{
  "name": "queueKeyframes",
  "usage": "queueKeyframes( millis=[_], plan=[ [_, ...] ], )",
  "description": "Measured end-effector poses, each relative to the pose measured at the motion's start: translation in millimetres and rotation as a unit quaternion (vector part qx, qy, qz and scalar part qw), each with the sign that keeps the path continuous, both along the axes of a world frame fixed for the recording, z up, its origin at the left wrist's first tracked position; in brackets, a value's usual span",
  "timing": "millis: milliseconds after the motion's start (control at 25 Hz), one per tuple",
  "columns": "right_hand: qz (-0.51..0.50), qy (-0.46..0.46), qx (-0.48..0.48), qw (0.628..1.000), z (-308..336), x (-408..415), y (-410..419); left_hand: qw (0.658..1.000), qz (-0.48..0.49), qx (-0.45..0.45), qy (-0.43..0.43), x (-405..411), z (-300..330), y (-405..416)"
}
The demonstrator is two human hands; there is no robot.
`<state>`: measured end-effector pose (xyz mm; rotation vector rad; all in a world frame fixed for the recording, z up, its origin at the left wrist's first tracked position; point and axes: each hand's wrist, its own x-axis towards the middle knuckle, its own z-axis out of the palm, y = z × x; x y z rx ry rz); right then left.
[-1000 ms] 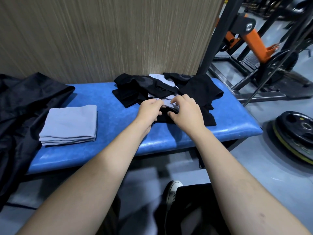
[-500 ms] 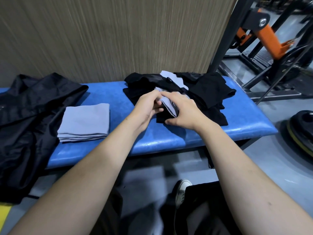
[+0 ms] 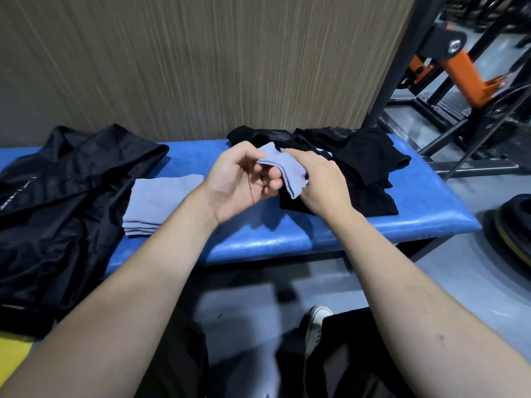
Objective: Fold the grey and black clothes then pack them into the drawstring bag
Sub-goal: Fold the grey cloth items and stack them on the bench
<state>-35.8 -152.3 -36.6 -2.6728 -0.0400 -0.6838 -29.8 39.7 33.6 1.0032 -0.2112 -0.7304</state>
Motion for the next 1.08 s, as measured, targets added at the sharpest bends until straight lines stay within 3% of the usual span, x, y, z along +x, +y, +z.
queueKeyframes(
  millis=[320,520,640,760,880,1000,1080],
  plan=[
    [-0.066,-0.026,-0.033,0.997,-1,-1,11,0.999,-0.013,0.0,-0.047,-5,12,64],
    [-0.092,0.03,-0.072,0.993,10,-16,13,0.983,0.07,0.124,-0.117,9,-2,87],
    [-0.093,0.059,-0.112,0.988,14,-24,16,0.966,0.142,0.183,-0.116,17,-12,91],
    [-0.076,0.092,-0.127,0.985,15,-32,19,0.924,0.228,0.271,-0.141,19,-18,85],
    [-0.036,0.14,-0.104,0.984,13,-35,21,0.822,0.306,0.4,-0.267,14,-25,76],
    [-0.013,0.161,-0.123,0.979,9,-35,26,0.805,0.294,0.374,-0.354,12,-32,76],
    [-0.016,0.167,-0.138,0.976,9,-36,28,0.782,0.259,0.406,-0.395,14,-33,79]
  ],
)
